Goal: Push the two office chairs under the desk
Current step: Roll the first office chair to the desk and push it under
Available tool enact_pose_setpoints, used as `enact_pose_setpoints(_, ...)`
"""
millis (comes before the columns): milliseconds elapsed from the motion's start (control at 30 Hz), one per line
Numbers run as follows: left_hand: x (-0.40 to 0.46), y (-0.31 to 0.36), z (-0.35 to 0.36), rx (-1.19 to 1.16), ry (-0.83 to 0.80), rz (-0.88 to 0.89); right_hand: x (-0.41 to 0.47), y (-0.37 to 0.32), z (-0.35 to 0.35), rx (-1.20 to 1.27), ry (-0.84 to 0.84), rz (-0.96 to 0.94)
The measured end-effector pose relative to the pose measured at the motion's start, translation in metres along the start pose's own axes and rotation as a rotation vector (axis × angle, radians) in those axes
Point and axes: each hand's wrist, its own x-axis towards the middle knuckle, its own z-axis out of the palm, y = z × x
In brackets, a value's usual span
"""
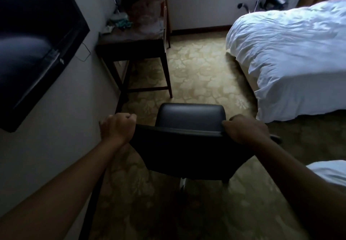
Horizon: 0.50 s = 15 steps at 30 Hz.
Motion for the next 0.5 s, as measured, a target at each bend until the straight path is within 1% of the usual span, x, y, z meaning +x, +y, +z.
enact_pose_setpoints(100,0.038,-0.005,0.0,-0.007,0.017,0.023,0.016,-0.017,-0.001,-0.003,0.024,0.026)
enact_pose_setpoints(200,0.082,-0.014,0.001,-0.02,-0.002,0.063,0.034,-0.041,0.004,0.019,0.054,0.036)
enact_pose_setpoints(400,0.166,-0.031,0.0,-0.072,0.033,0.18,0.055,-0.098,0.01,0.208,0.369,0.106)
enact_pose_setpoints(467,0.2,-0.039,0.0,-0.06,-0.001,0.195,0.072,-0.12,0.01,0.259,0.437,0.157)
enact_pose_setpoints(500,0.212,-0.039,-0.001,-0.04,-0.004,0.192,0.08,-0.126,0.01,0.265,0.441,0.173)
